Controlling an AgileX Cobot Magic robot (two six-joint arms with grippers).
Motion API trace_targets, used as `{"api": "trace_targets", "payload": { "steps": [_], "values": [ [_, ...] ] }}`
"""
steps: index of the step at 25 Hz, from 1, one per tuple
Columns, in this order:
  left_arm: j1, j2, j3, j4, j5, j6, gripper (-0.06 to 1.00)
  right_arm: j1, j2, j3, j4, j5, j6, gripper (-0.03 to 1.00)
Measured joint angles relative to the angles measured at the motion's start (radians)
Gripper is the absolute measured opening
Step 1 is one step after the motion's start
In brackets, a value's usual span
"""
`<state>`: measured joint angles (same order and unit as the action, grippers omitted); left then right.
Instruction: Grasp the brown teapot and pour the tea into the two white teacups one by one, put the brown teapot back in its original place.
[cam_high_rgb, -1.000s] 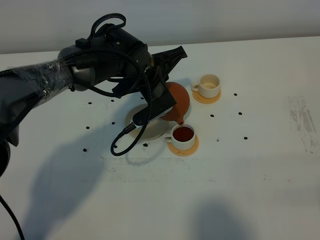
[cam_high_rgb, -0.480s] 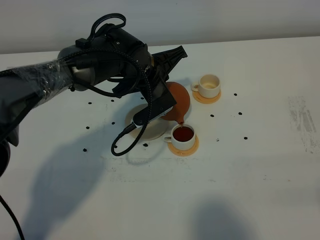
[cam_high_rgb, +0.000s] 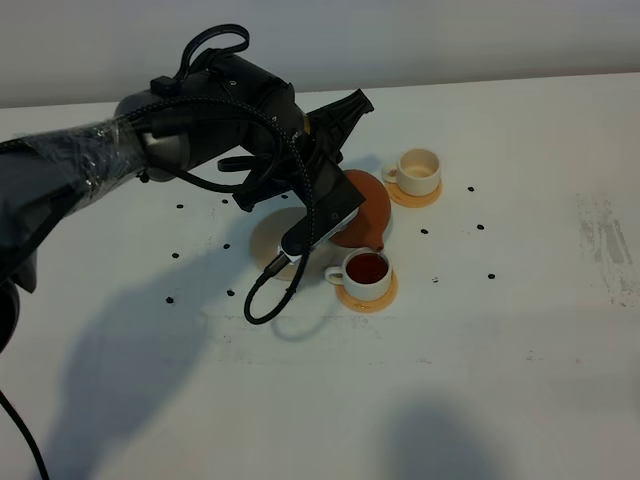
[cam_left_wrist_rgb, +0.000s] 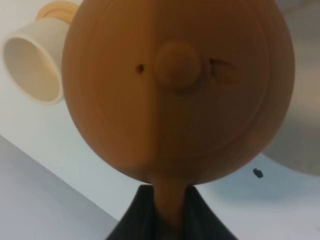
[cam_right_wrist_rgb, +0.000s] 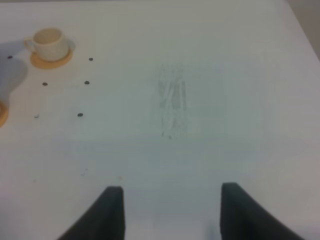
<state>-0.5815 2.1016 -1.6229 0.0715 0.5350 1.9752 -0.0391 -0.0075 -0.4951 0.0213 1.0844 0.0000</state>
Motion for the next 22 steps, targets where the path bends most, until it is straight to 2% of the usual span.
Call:
{"api": "trace_targets", "payload": {
  "steps": [10,15,22],
  "values": [
    [0.041,-0.051,0.000,-0.006,0.064,-0.091,0.10,0.000,0.000,0.000,0.000,0.000,0.000,0.45],
    [0.063,-0.077,0.000,-0.026,0.118,-0.201,0.10,0.000,0.000,0.000,0.001,-0.001,0.000,0.45],
    [0.086,-0.107,0.000,-0.119,0.177,-0.300,0.10,0.000,0.000,0.000,0.001,-0.001,0.000,0.45]
  ]
}}
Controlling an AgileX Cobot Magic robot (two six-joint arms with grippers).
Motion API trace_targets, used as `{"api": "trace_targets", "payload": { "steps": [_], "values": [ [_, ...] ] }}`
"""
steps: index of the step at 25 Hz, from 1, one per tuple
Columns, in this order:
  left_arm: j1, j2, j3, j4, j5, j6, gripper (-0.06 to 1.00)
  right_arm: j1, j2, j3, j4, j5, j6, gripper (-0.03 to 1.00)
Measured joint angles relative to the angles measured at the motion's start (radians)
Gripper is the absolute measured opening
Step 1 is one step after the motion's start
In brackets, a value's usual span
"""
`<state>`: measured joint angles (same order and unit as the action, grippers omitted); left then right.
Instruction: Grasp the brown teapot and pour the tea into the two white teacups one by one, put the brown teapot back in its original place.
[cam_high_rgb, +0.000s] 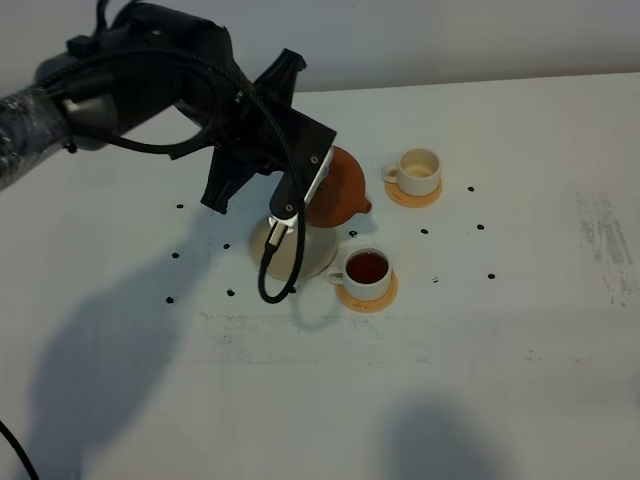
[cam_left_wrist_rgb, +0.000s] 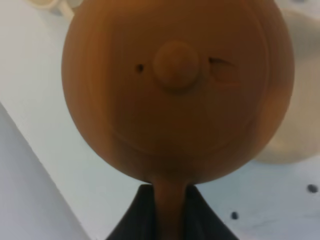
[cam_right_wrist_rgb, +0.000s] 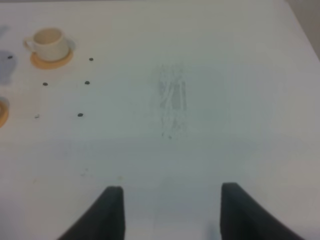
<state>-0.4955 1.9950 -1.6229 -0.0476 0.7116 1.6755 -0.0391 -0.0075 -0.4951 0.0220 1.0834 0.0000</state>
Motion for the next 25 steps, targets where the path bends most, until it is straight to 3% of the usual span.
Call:
{"api": "trace_targets", "payload": {
  "steps": [7,18,25],
  "values": [
    [0.000,-0.060,0.043,-0.045,0.030,-0.159,0.10,0.000,0.000,0.000,0.000,0.000,0.000,0.45],
    [-0.039,-0.209,0.328,-0.159,-0.104,-0.209,0.10,0.000,0.000,0.000,0.000,0.000,0.000,0.45],
    [-0.061,-0.237,0.443,-0.260,-0.131,-0.240,0.10,0.000,0.000,0.000,0.000,0.000,0.000,0.45]
  ]
}}
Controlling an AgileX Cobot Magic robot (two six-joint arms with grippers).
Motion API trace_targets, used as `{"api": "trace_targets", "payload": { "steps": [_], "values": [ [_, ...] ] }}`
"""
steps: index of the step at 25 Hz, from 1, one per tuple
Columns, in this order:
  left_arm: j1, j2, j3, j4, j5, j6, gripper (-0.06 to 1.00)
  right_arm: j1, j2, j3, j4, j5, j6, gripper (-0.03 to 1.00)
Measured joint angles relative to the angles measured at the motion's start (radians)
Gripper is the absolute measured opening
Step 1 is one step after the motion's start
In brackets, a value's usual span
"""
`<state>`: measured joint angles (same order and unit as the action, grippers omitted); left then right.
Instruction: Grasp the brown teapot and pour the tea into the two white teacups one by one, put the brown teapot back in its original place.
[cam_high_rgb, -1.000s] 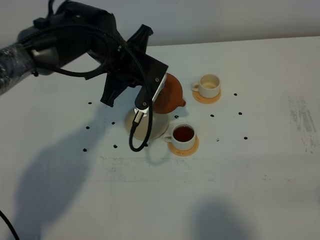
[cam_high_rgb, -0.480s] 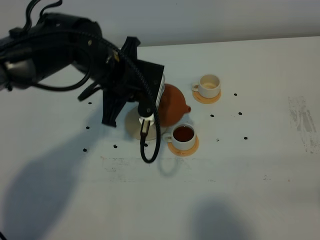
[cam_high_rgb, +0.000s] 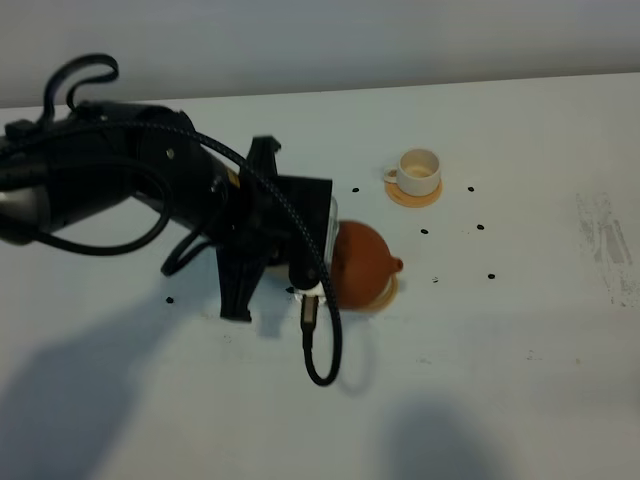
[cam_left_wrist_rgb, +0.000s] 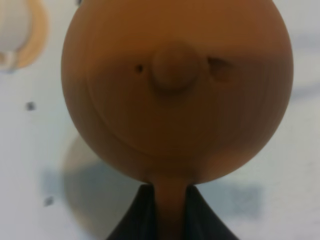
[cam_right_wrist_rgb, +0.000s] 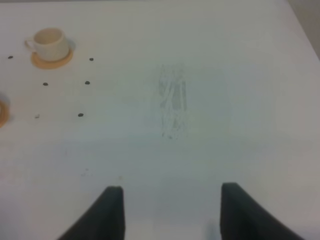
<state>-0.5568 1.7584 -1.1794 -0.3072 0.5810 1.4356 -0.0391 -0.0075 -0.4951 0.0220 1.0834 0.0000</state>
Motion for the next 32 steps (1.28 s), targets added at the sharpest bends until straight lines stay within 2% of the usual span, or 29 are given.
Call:
{"api": "trace_targets", "payload": {
  "steps": [10,17,32],
  "values": [
    [-0.026,-0.001,0.093,-0.072,-0.020,-0.012,0.10,0.000,0.000,0.000,0.000,0.000,0.000,0.45],
    [-0.026,-0.001,0.139,-0.075,-0.034,-0.012,0.10,0.000,0.000,0.000,0.000,0.000,0.000,0.45],
    [-0.026,0.048,0.145,-0.084,-0.076,-0.037,0.10,0.000,0.000,0.000,0.000,0.000,0.000,0.45]
  ]
}}
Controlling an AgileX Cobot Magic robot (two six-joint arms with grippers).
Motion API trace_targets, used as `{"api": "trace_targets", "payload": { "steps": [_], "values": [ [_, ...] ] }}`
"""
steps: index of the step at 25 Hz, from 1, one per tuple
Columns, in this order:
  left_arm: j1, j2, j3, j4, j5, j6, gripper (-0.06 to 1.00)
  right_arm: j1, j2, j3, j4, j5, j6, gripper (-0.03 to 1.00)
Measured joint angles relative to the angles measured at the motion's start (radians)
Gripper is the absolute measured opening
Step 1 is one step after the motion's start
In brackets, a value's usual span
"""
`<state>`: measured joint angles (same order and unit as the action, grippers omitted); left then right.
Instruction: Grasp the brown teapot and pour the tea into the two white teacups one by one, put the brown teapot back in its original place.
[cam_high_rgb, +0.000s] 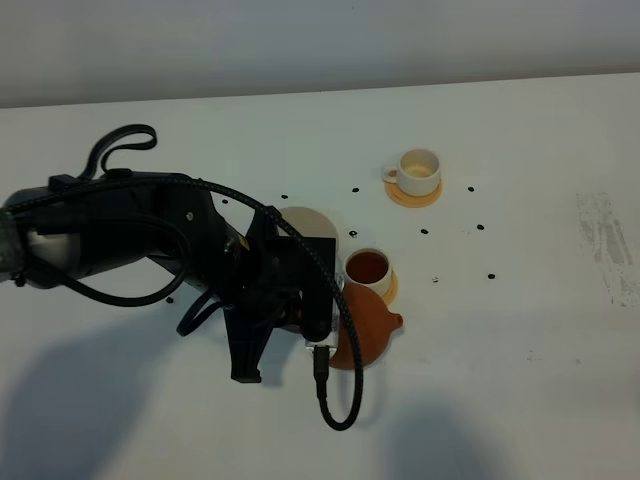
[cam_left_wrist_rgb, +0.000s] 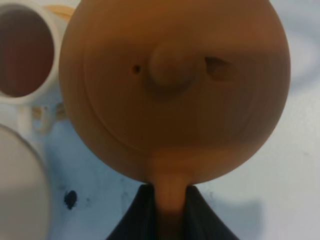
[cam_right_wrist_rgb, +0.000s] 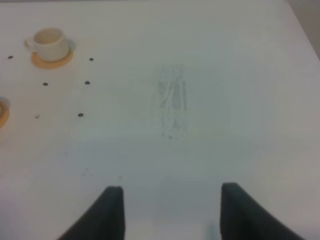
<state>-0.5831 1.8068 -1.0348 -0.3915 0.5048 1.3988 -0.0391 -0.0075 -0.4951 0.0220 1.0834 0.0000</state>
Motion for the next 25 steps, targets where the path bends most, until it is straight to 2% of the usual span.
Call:
{"api": "trace_targets", "payload": {
  "steps": [15,25],
  "values": [
    [0.000,0.073,0.000,-0.018,-0.004,-0.001,0.10,0.000,0.000,0.000,0.000,0.000,0.000,0.45],
    [0.000,-0.025,0.000,-0.023,-0.026,-0.001,0.10,0.000,0.000,0.000,0.000,0.000,0.000,0.45]
  ]
}}
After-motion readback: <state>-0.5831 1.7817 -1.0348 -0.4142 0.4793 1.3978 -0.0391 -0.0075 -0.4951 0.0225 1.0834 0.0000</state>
